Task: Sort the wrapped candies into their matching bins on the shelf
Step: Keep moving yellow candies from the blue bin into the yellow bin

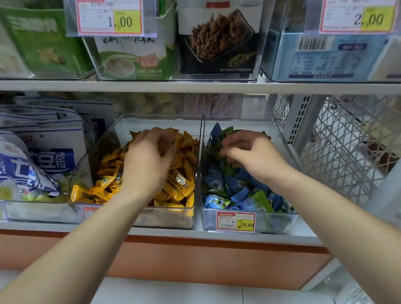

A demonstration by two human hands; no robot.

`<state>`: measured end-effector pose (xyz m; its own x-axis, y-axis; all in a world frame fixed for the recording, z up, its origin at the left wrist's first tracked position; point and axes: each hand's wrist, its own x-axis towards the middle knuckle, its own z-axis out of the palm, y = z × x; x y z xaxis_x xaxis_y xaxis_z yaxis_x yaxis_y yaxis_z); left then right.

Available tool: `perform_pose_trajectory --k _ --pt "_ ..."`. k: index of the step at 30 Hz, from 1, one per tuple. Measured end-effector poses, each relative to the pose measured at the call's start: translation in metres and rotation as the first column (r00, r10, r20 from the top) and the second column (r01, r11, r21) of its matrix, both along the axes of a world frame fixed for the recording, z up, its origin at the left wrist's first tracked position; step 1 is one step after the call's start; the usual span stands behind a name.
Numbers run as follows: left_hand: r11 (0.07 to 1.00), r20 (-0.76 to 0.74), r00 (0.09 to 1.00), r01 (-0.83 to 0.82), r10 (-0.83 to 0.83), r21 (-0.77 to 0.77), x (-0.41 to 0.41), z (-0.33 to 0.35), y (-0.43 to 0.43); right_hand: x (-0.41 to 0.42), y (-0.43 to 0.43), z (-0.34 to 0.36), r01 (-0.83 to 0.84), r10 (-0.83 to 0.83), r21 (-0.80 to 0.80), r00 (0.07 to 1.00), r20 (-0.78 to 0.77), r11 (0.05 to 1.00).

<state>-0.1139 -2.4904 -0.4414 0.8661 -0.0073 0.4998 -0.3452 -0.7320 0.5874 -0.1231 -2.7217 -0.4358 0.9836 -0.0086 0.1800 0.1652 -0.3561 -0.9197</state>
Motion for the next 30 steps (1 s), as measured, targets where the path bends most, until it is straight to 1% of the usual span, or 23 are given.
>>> perform_pose_trajectory --k 2,3,5,6,8,9,11,12,13,14,15,16,18,19,20,22,23,25,26,27,28,29,30 --pt "0.99 0.031 0.998 -0.063 0.06 0.129 0.001 -0.003 0.004 0.003 -0.006 -0.002 0.013 -0.002 -0.21 0.999 0.052 0.978" --pt "0.984 0.048 0.997 -0.074 0.067 0.16 -0.001 -0.003 0.003 0.004 -0.01 -0.002 -0.016 0.034 -0.314 0.998 0.052 0.949" --pt "0.986 0.065 0.998 -0.027 0.017 0.165 -0.005 -0.001 -0.005 0.004 -0.015 -0.001 -0.17 0.177 -0.472 0.984 -0.03 0.865" --pt "0.985 0.048 0.998 0.024 -0.032 0.17 -0.008 -0.002 -0.011 0.004 -0.015 -0.002 -0.281 0.268 -0.523 0.958 -0.102 0.805" --pt "0.969 -0.044 0.991 0.135 -0.128 0.208 -0.015 -0.01 -0.022 0.004 -0.009 -0.006 -0.494 0.424 -0.56 0.867 -0.261 0.665" --pt "0.959 -0.103 0.982 0.176 -0.157 0.22 -0.018 -0.015 -0.026 0.005 -0.005 -0.009 -0.576 0.466 -0.56 0.816 -0.344 0.595" --pt "0.955 -0.188 0.967 0.212 -0.173 0.208 -0.021 -0.025 -0.029 0.012 0.001 -0.018 -0.683 0.459 -0.556 0.73 -0.506 0.474" --pt "0.956 -0.199 0.964 0.217 -0.178 0.195 -0.02 -0.028 -0.029 0.016 0.003 -0.022 -0.704 0.424 -0.565 0.71 -0.562 0.431" --pt "0.958 -0.2 0.962 0.222 -0.185 0.181 -0.019 -0.029 -0.028 0.021 0.005 -0.025 -0.706 0.392 -0.58 0.708 -0.587 0.407" --pt "0.96 -0.199 0.96 0.229 -0.195 0.164 -0.018 -0.03 -0.027 0.026 0.006 -0.029 -0.694 0.373 -0.595 0.719 -0.586 0.404" --pt "0.96 -0.199 0.958 0.236 -0.205 0.148 -0.017 -0.03 -0.027 0.03 0.008 -0.033 -0.671 0.363 -0.619 0.741 -0.564 0.408" --pt "0.961 -0.197 0.958 0.239 -0.21 0.136 -0.017 -0.03 -0.027 0.033 0.009 -0.036 -0.627 0.352 -0.673 0.778 -0.52 0.392" --pt "0.963 -0.194 0.958 0.238 -0.212 0.125 -0.017 -0.031 -0.027 0.04 0.012 -0.038 -0.491 0.337 -0.824 0.855 -0.393 0.283" --pt "0.964 -0.193 0.958 0.238 -0.212 0.122 -0.017 -0.031 -0.027 0.043 0.012 -0.037 -0.435 0.337 -0.864 0.877 -0.343 0.253" --pt "0.964 -0.19 0.958 0.239 -0.214 0.119 -0.017 -0.032 -0.027 0.047 0.011 -0.035 -0.393 0.335 -0.883 0.893 -0.3 0.258" --pt "0.963 -0.182 0.958 0.244 -0.221 0.115 -0.017 -0.033 -0.026 0.054 0.008 -0.029 -0.318 0.316 -0.9 0.923 -0.221 0.299" --pt "0.962 -0.182 0.957 0.249 -0.226 0.11 -0.017 -0.033 -0.025 0.058 0.006 -0.025 -0.279 0.287 -0.916 0.938 -0.196 0.287" --pt "0.961 -0.183 0.954 0.259 -0.238 0.097 -0.017 -0.034 -0.023 0.061 0.001 -0.017 -0.191 0.23 -0.954 0.963 -0.137 0.233" --pt "0.961 -0.181 0.952 0.264 -0.245 0.088 -0.016 -0.034 -0.022 0.059 -0.001 -0.011 -0.152 0.232 -0.952 0.969 -0.089 0.266" --pt "0.959 -0.179 0.95 0.271 -0.254 0.079 -0.016 -0.034 -0.022 0.056 -0.002 -0.006 -0.137 0.253 -0.924 0.966 -0.045 0.357" --pt "0.958 -0.178 0.949 0.278 -0.262 0.073 -0.015 -0.033 -0.022 0.053 -0.002 -0.002 -0.169 0.291 -0.868 0.956 -0.03 0.466" --pt "0.957 -0.175 0.948 0.282 -0.266 0.072 -0.015 -0.033 -0.021 0.049 0.0 0.0 -0.262 0.336 -0.795 0.939 -0.078 0.548" --pt "0.957 -0.17 0.949 0.281 -0.266 0.071 -0.015 -0.033 -0.021 0.044 0.004 -0.002 -0.392 0.383 -0.725 0.904 -0.19 0.566"
